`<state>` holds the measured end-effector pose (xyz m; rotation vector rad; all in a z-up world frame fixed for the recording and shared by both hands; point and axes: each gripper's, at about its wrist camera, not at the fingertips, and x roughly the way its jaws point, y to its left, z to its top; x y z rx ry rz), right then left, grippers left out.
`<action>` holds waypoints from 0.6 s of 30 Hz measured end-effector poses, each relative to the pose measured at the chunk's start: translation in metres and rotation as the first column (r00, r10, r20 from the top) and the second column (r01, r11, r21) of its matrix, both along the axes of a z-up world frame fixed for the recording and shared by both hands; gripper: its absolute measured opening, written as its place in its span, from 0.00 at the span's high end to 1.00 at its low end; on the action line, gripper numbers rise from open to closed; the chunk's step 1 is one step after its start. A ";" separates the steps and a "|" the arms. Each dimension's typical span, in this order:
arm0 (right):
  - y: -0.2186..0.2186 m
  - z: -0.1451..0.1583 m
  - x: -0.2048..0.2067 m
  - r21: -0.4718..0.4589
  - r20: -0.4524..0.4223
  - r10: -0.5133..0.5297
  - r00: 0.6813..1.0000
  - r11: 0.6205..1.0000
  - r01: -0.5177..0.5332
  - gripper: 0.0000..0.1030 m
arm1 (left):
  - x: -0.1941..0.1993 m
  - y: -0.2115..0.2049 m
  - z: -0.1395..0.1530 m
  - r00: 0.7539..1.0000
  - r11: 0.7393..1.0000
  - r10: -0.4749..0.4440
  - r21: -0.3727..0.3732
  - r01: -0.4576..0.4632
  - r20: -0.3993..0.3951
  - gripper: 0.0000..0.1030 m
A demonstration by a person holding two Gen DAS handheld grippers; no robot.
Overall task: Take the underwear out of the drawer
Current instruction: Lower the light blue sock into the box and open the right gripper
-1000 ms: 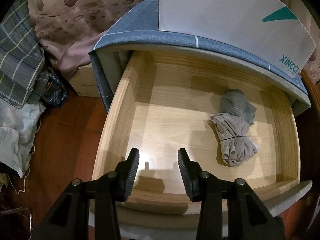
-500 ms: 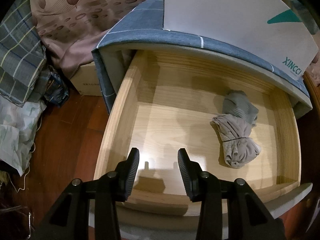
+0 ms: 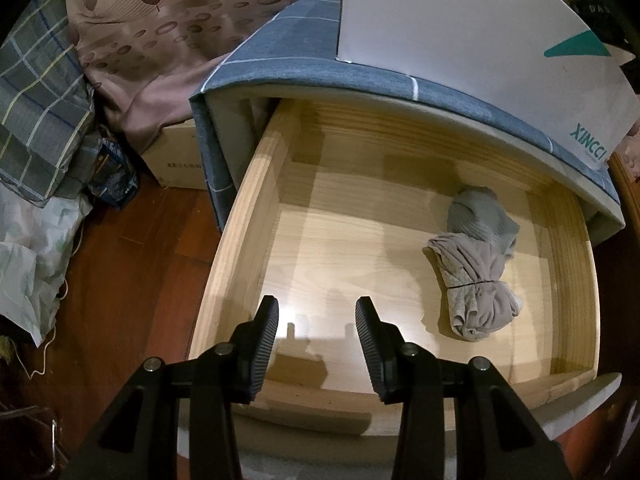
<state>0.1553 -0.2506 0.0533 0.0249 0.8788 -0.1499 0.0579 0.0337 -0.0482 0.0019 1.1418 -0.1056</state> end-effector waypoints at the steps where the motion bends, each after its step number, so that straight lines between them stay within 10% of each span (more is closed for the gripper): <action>1: -0.001 -0.001 0.000 0.005 -0.001 -0.001 1.000 1.000 0.001 0.37 | 0.000 0.000 0.000 1.000 1.000 0.001 -0.001 -0.001 -0.001 0.60; 18: 0.006 0.013 -0.024 -0.025 0.023 0.039 0.999 0.999 -0.038 0.28 | 0.000 -0.003 -0.001 1.000 1.000 -0.007 0.017 0.007 0.000 0.60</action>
